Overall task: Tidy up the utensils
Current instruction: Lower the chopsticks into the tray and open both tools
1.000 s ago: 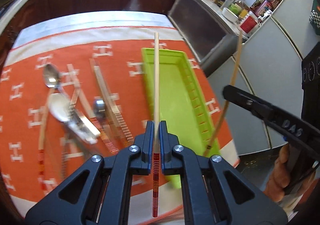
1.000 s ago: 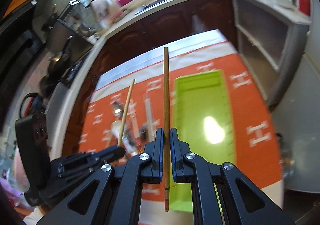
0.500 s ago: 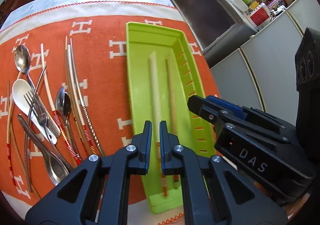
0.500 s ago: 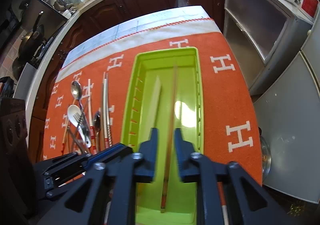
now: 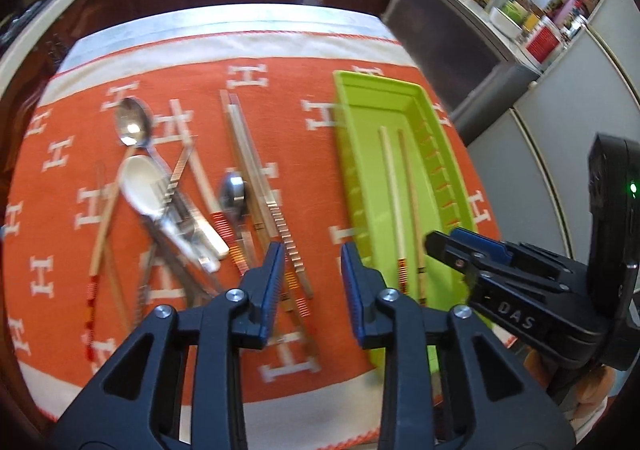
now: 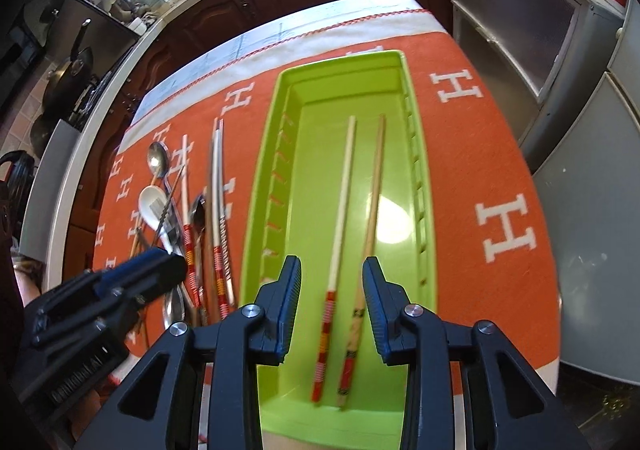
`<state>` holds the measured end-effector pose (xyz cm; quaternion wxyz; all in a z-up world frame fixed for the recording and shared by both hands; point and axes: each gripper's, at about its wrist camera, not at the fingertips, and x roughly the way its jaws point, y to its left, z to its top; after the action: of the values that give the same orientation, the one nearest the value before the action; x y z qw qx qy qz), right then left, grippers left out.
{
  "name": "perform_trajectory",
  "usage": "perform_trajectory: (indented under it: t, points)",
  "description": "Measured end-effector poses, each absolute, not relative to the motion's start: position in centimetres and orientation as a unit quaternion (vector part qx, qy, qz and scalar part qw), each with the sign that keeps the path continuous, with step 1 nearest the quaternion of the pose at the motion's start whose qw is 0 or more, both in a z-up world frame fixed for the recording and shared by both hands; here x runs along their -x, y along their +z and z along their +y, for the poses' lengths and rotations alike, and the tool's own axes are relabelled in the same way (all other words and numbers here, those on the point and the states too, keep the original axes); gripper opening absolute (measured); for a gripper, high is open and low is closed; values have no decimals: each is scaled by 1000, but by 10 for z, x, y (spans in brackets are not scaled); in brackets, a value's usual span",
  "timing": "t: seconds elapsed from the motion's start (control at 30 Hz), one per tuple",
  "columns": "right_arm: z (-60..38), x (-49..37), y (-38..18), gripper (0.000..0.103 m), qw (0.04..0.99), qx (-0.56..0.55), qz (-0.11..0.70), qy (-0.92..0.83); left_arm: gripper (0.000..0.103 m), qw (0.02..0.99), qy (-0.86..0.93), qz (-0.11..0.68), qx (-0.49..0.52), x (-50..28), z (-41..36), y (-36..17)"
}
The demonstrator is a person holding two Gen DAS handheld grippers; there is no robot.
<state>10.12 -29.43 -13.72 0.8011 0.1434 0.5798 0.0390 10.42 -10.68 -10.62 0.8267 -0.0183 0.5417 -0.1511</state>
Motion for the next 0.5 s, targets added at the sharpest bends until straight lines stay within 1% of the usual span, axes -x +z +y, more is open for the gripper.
perform_trajectory:
  t: [0.1, 0.5]
  points:
    - [-286, -94, -132, 35, 805, -131, 578, 38, 26, 832, -128, 539, 17, -100, -88, -103]
    - [-267, -65, -109, 36, 820, -112, 559, 43, 26, 858, -68, 510, -1, -75, -31, -90]
